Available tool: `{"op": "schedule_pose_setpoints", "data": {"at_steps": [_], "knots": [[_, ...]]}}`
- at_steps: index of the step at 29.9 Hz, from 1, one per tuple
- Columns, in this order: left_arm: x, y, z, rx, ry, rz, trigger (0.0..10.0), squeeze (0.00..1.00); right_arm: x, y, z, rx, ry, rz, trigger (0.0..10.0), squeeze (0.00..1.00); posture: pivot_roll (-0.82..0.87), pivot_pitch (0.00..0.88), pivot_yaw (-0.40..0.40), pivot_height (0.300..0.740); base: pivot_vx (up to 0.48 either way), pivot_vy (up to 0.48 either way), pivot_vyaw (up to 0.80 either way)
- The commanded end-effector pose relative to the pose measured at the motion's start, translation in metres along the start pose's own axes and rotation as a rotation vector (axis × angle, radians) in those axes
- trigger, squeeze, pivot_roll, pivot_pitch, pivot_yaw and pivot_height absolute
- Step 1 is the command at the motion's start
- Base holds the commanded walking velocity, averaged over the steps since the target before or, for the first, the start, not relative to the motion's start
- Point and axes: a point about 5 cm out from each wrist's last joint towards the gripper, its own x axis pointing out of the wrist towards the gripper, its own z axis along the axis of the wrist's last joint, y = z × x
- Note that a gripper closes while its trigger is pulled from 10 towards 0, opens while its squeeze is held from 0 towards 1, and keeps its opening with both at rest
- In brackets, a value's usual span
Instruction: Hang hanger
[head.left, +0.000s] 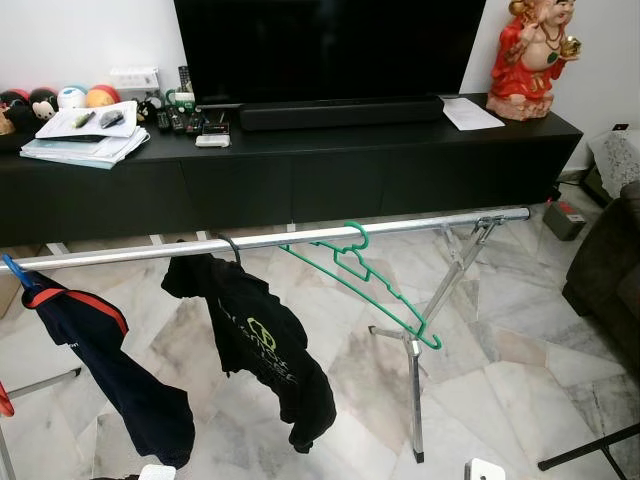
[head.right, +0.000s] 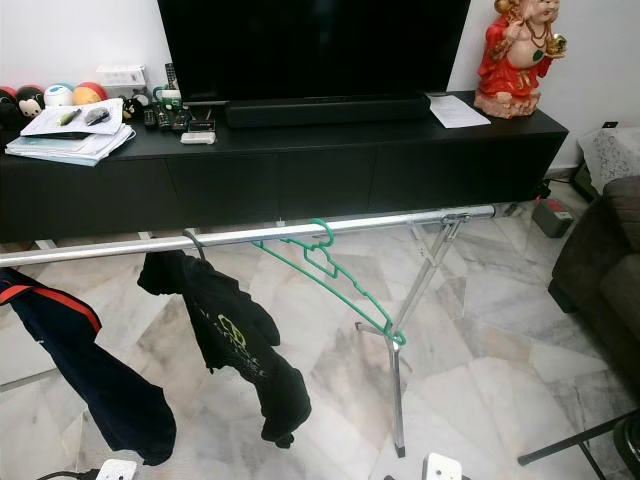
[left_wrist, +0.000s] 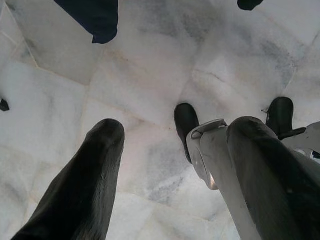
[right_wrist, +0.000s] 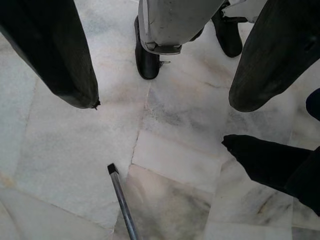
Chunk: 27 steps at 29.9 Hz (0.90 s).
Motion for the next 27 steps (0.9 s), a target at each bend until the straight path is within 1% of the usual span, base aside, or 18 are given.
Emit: {"op": "schedule_pose_setpoints", "data": {"at_steps": [1,7,11,17,27], "knots": [[-0.004,0.008,-0.010,-0.006,0.027,0.015,10.0,0.00,0.000,-0.002,-0.001,-0.016,0.010,0.000,10.0,0.00,-0.07,0.089,-0.007,0.740,0.000,0.000,0.00],[-0.004,0.006,-0.013,-0.007,0.031,0.016,10.0,0.00,0.000,-0.001,-0.001,-0.025,0.009,0.004,10.0,0.00,-0.07,0.081,-0.007,0.740,0.000,0.000,0.00],[-0.003,0.004,-0.013,-0.006,0.031,0.013,10.0,0.00,0.000,0.000,0.000,-0.031,0.004,0.004,10.0,0.00,-0.06,0.074,-0.005,0.740,0.000,0.000,0.54],[-0.002,0.003,-0.008,-0.001,0.024,0.013,10.0,0.00,0.001,0.002,0.004,-0.019,-0.002,0.005,10.0,0.00,-0.07,0.050,-0.002,0.740,0.000,0.000,0.76],[0.000,0.005,0.003,-0.003,0.007,0.028,10.0,0.00,0.004,0.007,0.011,0.018,-0.018,0.000,10.0,0.00,-0.05,0.028,0.009,0.740,0.000,0.000,0.00]]}}
